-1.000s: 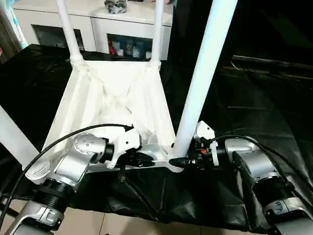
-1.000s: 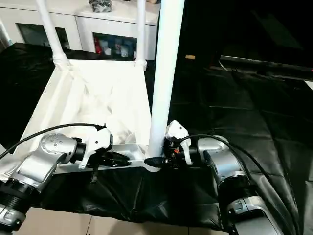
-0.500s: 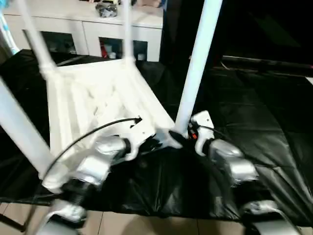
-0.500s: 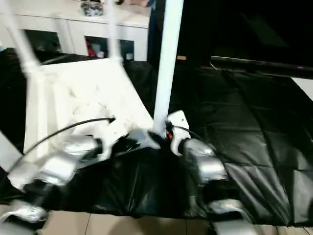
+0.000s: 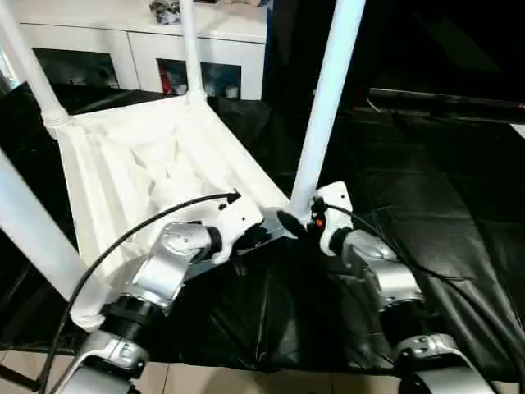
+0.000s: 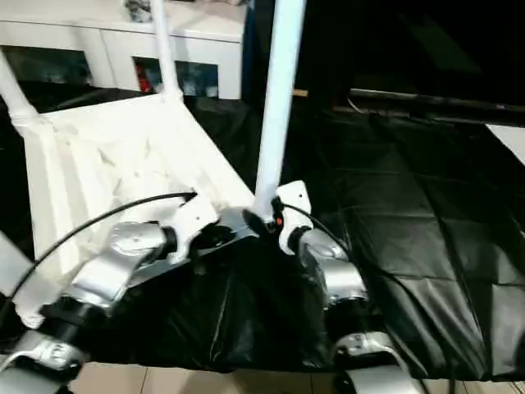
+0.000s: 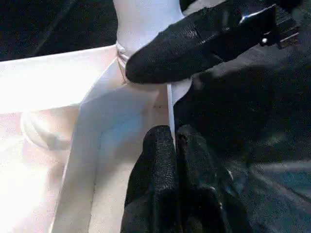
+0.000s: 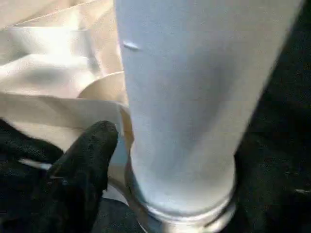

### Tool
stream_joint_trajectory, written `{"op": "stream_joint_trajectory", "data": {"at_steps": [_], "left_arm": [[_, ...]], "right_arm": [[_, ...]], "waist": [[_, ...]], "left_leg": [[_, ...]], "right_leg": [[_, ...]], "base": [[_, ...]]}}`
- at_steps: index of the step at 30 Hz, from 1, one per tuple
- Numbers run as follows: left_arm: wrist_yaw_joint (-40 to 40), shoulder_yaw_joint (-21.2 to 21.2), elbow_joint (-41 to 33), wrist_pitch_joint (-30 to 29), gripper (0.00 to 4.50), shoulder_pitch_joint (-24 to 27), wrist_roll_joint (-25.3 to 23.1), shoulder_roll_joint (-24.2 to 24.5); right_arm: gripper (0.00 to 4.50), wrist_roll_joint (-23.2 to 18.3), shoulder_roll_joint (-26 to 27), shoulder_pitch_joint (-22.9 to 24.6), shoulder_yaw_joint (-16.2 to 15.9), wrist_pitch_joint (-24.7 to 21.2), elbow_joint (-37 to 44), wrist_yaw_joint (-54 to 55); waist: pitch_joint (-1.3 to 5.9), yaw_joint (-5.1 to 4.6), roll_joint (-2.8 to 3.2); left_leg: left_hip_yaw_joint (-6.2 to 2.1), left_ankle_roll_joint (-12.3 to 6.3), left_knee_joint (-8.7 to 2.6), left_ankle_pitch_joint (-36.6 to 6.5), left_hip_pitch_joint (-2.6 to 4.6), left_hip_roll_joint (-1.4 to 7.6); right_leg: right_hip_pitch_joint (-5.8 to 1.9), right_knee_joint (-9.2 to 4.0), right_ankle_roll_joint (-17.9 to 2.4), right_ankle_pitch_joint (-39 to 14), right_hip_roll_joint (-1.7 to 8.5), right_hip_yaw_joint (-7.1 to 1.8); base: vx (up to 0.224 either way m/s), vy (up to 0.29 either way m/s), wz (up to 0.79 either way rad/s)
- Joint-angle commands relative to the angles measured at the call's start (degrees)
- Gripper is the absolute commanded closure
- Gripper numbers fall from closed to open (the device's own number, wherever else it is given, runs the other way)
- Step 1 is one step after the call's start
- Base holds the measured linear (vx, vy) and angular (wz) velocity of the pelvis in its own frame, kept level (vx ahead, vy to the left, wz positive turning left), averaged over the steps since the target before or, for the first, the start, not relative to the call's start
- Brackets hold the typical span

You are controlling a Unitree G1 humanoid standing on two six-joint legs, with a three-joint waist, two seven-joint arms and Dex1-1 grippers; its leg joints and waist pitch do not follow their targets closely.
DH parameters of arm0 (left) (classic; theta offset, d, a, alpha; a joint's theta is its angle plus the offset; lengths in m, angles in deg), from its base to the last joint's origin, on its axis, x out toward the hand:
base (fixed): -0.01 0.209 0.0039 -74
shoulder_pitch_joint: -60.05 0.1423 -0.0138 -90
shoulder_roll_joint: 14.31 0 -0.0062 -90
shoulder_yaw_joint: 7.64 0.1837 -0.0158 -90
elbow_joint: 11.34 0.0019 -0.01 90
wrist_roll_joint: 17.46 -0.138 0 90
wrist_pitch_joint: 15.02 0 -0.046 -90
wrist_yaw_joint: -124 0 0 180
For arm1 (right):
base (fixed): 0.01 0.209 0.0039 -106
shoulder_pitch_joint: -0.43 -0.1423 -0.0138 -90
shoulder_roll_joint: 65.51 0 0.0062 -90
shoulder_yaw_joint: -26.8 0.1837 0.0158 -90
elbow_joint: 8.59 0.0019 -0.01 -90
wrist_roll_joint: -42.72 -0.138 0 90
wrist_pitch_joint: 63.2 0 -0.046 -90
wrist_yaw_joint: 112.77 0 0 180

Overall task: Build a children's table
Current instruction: Rotate leg to tighten

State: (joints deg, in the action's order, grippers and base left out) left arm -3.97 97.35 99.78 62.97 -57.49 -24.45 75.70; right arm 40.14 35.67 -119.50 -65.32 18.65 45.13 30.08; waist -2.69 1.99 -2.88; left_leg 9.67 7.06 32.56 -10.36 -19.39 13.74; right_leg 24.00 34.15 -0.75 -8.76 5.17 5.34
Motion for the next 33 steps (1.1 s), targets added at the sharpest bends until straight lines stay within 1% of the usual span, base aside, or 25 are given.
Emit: {"op": "stream_joint_trajectory", "data": {"at_steps": [1,2,3,4,6,8,10,11,12,14,15,16,18,19,20,21,22,23,24,27,28,30,31,32,33], "left_arm": [[5.1,3.8,-2.01,2.72,4.5,0.67,2.46,-0.6],[5.61,3.85,-2.05,2.93,4.5,0.75,2.52,-0.23],[7.39,3.89,-2.14,4.02,4.5,0.92,2.84,1.08],[8.79,3.77,-2.19,4.75,4.5,0.96,3.37,1.84],[10.23,3.59,-2.25,5.01,4.5,0.94,3.94,2.5],[14.05,3.29,-2.45,5.51,4.5,0.82,5.37,4.21],[15.61,3.28,-2.41,6.03,4.5,0.64,5.92,4.86],[16.44,3.21,-2.31,6.05,4.5,0.56,6.21,5.15],[17.42,3.23,-2.32,6.0,4.5,0.5,6.53,5.57],[18.36,3.28,-2.4,5.96,4.5,0.47,6.85,6.01],[19.49,3.42,-2.68,5.62,4.5,0.47,7.35,6.53],[20.26,3.48,-2.86,5.47,4.5,0.47,7.71,6.88],[21.08,3.51,-3.1,5.13,4.5,0.54,8.16,7.25],[21.23,3.52,-3.1,5.11,4.5,0.54,8.25,7.32],[21.41,3.5,-3.08,5.13,4.5,0.57,8.31,7.38],[21.5,3.48,-3.01,5.19,4.5,0.61,8.32,7.38],[21.49,3.47,-3.0,5.21,4.5,0.62,8.32,7.37],[20.81,3.49,-2.62,5.48,4.5,0.7,7.93,7.04],[20.57,3.5,-2.46,5.59,4.5,0.7,7.78,6.91],[15.72,3.17,-0.82,5.88,4.5,0.1,5.91,5.29],[14.86,3.08,-0.61,5.78,4.5,-0.04,5.66,4.99],[10.12,2.57,0.93,5.08,4.5,-1.0,4.17,3.34],[7.8,2.33,1.59,4.87,4.5,-1.44,3.47,2.49],[5.46,2.0,2.16,4.38,4.5,-1.93,3.01,1.38],[3.49,1.78,2.45,3.84,4.5,-2.36,2.65,0.32]], "right_arm": [[0.77,-0.81,0.01,-0.03,-4.71,-0.06,1.74,-7.22],[0.77,-0.86,-0.53,-0.02,-4.86,-0.02,1.84,-8.22],[0.77,-0.9,-2.65,0.05,-5.67,0.34,2.37,-12.07],[0.77,-1.07,-4.11,0.11,-6.39,0.45,2.91,-15.17],[0.77,-1.12,-5.6,0.2,-7.2,0.85,3.48,-18.5],[0.77,-1.08,-9.07,0.08,-9.11,2.08,4.18,-26.05],[0.77,-0.68,-10.26,-0.33,-9.71,3.2,3.64,-28.04],[0.77,-0.75,-10.76,-0.64,-9.9,3.06,3.26,-29.3],[1.1,-0.88,-11.37,-0.85,-10.26,3.02,3.2,-30.95],[1.1,-1.0,-11.95,-0.99,-10.66,3.04,3.3,-32.53],[1.17,-1.35,-12.37,-1.13,-11.03,2.76,3.53,-34.06],[1.32,-1.6,-12.65,-1.23,-11.31,2.61,3.7,-35.16],[1.57,-1.86,-12.82,-1.34,-11.62,2.55,3.73,-36.28],[1.57,-1.9,-12.86,-1.37,-11.69,2.68,3.64,-36.54],[1.57,-1.8,-12.76,-1.28,-11.75,2.78,3.65,-36.79],[1.73,-1.7,-12.63,-1.09,-11.81,2.82,3.79,-36.97],[1.78,-1.69,-12.6,-1.04,-11.83,2.81,3.85,-36.99],[1.78,-1.75,-12.43,-0.47,-11.96,2.58,4.46,-36.99],[1.78,-1.75,-12.4,-0.32,-12.0,2.57,4.58,-36.98],[1.83,-1.73,-11.39,1.13,-11.69,1.95,5.28,-34.63],[1.83,-1.71,-11.16,1.3,-11.55,1.86,5.3,-33.98],[1.83,-0.95,-9.0,1.05,-9.97,1.75,3.55,-27.23],[1.83,-0.66,-7.76,0.74,-9.0,1.36,2.39,-23.57],[1.83,-0.39,-6.33,0.4,-7.91,1.03,1.1,-19.53],[1.84,-0.26,-5.01,0.12,-6.93,0.65,0.04,-16.02]], "waist": [[3.65,0.39,0.22],[3.57,0.31,0.2],[3.57,0.41,0.22],[3.55,0.55,0.37],[3.52,0.63,0.33],[3.56,1.04,0.28],[3.59,1.2,0.25],[3.6,1.37,-0.02],[3.62,1.4,-0.02],[3.63,1.55,0.08],[3.63,1.47,-0.52],[3.66,1.7,-0.33],[3.66,1.72,-0.25],[3.68,1.74,-0.25],[3.7,1.79,-0.06],[3.69,1.71,-0.19],[3.7,1.71,-0.22],[3.7,1.8,0.06],[3.7,1.72,-0.01],[3.73,1.9,-0.01],[3.57,1.94,0.08],[3.29,1.93,0.31],[3.23,1.85,0.18],[3.24,1.65,0.12],[3.12,1.48,0.06]], "left_leg": [[0.94,-2.76,-3.32,-12.53,-0.58,-0.72],[1.07,-2.88,-3.33,-12.78,-0.51,-0.65],[0.96,-2.89,-3.37,-12.86,-0.55,-0.67],[1.06,-2.94,-3.31,-13.46,-0.35,-0.58],[1.0,-2.96,-3.37,-13.61,-0.51,-0.58],[1.08,-3.14,-3.25,-13.44,-0.38,-0.53],[1.1,-3.34,-3.23,-13.26,-0.44,-0.5],[1.14,-3.27,-3.23,-12.55,-0.39,-0.46],[1.1,-3.26,-3.22,-12.31,-0.47,-0.49],[1.07,-3.21,-3.21,-11.56,-0.49,-0.47],[1.15,-3.33,-3.17,-11.45,-0.54,-0.46],[1.14,-3.45,-3.14,-11.39,-0.45,-0.46],[1.14,-3.43,-3.14,-11.1,-0.52,-0.41],[1.12,-3.38,-3.15,-10.95,-0.48,-0.4],[1.11,-3.26,-3.12,-10.86,-0.49,-0.38],[1.13,-3.15,-3.14,-10.91,-0.52,-0.37],[1.12,-3.09,-3.11,-10.94,-0.55,-0.4],[1.05,-2.83,-3.15,-11.13,-0.51,-0.4],[1.08,-2.79,-3.15,-11.23,-0.54,-0.41],[1.11,-2.67,-3.1,-11.38,-0.38,-0.42],[1.13,-2.55,-3.18,-12.03,-0.32,-0.4],[1.07,-1.69,-3.32,-14.11,-0.3,-0.51],[1.02,-1.33,-3.37,-15.1,-0.22,-0.56],[0.82,-0.39,-3.38,-16.76,-0.2,-0.79],[0.76,-0.15,-3.43,-17.47,-0.11,-0.83]], "right_leg": [[-3.34,-3.84,-9.93,-16.19,2.01,-2.43],[-3.15,-3.82,-10.38,-15.59,1.98,-2.56],[-3.35,-3.83,-10.49,-15.68,1.99,-2.47],[-3.14,-3.83,-10.65,-15.53,1.93,-2.52],[-3.34,-3.77,-10.74,-15.57,1.98,-2.52],[-3.33,-3.73,-11.01,-15.17,2.04,-2.57],[-3.32,-3.62,-11.23,-14.91,2.06,-2.59],[-3.31,-3.49,-11.7,-13.89,2.03,-2.64],[-3.41,-3.36,-11.78,-13.76,2.02,-2.61],[-3.5,-3.29,-11.8,-13.57,2.07,-2.6],[-3.44,-3.31,-11.74,-13.72,2.01,-2.57],[-3.48,-3.19,-11.83,-13.91,2.08,-2.58],[-3.48,-3.16,-11.75,-13.67,2.11,-2.59],[-3.46,-3.15,-11.8,-13.51,2.09,-2.58],[-3.46,-3.07,-11.99,-13.09,2.08,-2.58],[-3.44,-3.06,-12.08,-12.78,2.02,-2.58],[-3.48,-3.05,-12.08,-12.81,2.04,-2.58],[-3.5,-3.08,-11.91,-13.38,2.14,-2.58],[-3.49,-3.16,-11.87,-13.39,2.08,-2.58],[-3.46,-3.17,-11.76,-12.98,2.02,-2.63],[-3.35,-3.38,-11.62,-13.94,2.01,-2.62],[-3.21,-3.81,-10.56,-17.45,2.0,-2.57],[-3.18,-4.07,-9.92,-19.42,2.02,-2.5],[-3.17,-4.49,-7.97,-24.04,2.12,-2.31],[-3.02,-4.75,-7.32,-25.81,2.14,-2.23]], "base": [[0.0,0.0,0.0],[0.0,0.0,0.0],[0.0,0.0,0.0],[0.0,0.0,0.0],[0.0,0.0,0.0],[0.0,0.0,0.0],[0.0,0.0,0.0],[0.0,0.0,0.0],[0.0,0.0,0.0],[0.0,0.0,0.0],[0.0,0.0,0.0],[0.0,0.0,0.0],[0.0,0.0,0.0],[0.0,0.0,0.0],[0.0,0.0,0.0],[0.0,0.0,0.0],[0.0,0.0,0.0],[0.0,0.0,0.0],[0.0,0.0,0.0],[0.0,0.0,0.0],[0.0,0.0,0.0],[0.0,0.0,0.0],[0.0,0.0,0.0],[0.0,0.0,0.0],[0.0,0.0,0.0]]}}
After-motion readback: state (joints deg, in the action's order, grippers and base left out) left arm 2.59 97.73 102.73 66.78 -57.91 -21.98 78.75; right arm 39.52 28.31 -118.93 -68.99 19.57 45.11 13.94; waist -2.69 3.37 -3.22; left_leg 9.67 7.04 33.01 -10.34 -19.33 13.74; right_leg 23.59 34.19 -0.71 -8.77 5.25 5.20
